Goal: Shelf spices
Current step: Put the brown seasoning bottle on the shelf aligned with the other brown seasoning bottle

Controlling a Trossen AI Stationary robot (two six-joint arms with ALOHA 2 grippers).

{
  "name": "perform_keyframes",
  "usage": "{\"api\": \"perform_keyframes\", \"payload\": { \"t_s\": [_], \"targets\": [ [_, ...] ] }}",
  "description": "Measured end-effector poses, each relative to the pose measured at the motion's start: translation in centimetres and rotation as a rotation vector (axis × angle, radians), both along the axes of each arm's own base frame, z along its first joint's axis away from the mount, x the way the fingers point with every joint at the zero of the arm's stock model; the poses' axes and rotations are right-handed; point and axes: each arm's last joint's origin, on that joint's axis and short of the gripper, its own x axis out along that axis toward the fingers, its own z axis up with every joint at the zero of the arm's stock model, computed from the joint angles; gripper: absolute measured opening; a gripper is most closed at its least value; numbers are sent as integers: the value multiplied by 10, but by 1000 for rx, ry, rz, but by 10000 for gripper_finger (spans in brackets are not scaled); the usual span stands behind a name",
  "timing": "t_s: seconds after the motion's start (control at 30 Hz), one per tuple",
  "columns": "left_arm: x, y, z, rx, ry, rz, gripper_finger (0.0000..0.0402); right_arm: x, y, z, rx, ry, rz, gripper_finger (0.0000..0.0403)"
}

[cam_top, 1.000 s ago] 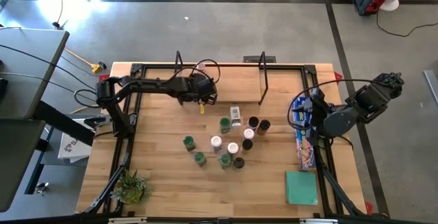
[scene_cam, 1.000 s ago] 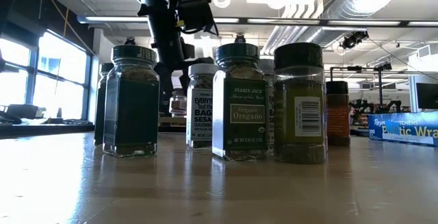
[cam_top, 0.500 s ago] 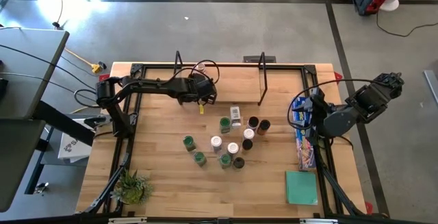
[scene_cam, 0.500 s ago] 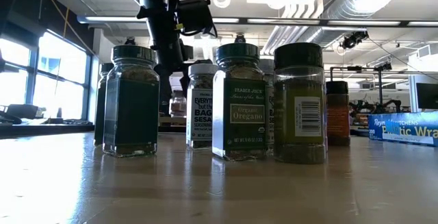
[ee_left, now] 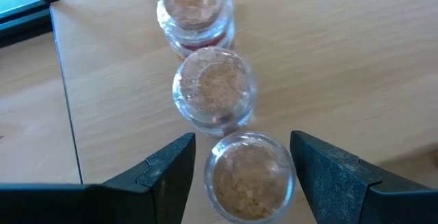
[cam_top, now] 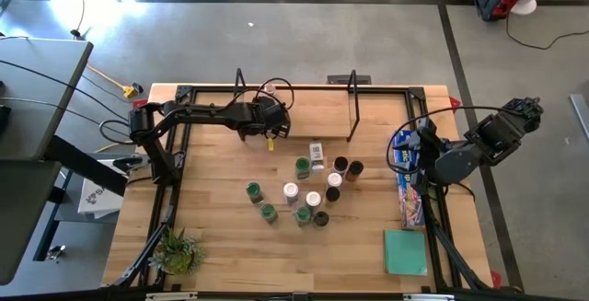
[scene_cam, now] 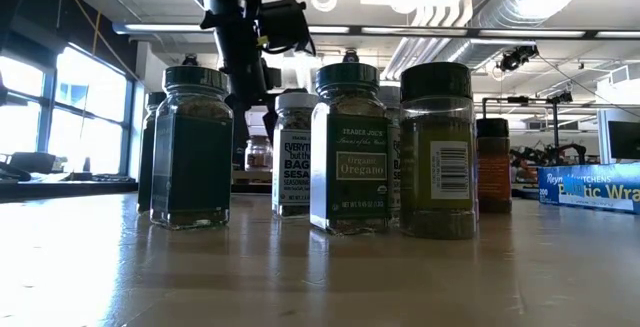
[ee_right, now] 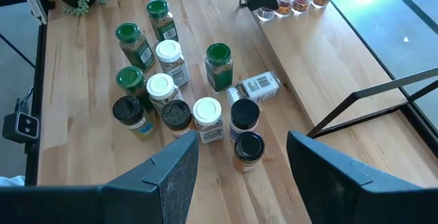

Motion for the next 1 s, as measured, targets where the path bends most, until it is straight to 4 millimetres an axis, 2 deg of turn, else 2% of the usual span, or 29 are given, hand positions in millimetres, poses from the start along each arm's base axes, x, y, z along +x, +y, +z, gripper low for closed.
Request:
{"api": "perform_keyframes", "payload": {
  "t_s": [0.13, 0.43, 0.57, 0.73, 0.87, 1.0],
  "targets": [
    [4, 1, 11, 3, 18, -61, 234, 0, 0, 0, 1, 0, -1, 217],
    [8, 4, 52, 102, 138, -121, 234, 0, 0, 0, -3, 1, 3, 217],
    [6, 1, 63, 19, 153, -172, 229, 0, 0, 0, -3, 1, 3, 217],
    [8, -16, 57, -272, 74, -290, 191, 0, 0, 0, -16, 5, 16, 217],
    [3, -28, 35, -309, 123, -253, 142, 0, 0, 0, -37, 10, 35, 217],
    [-1, -27, 17, -267, 106, -157, 99, 0, 0, 0, -46, 8, 35, 217]
  ]
}}
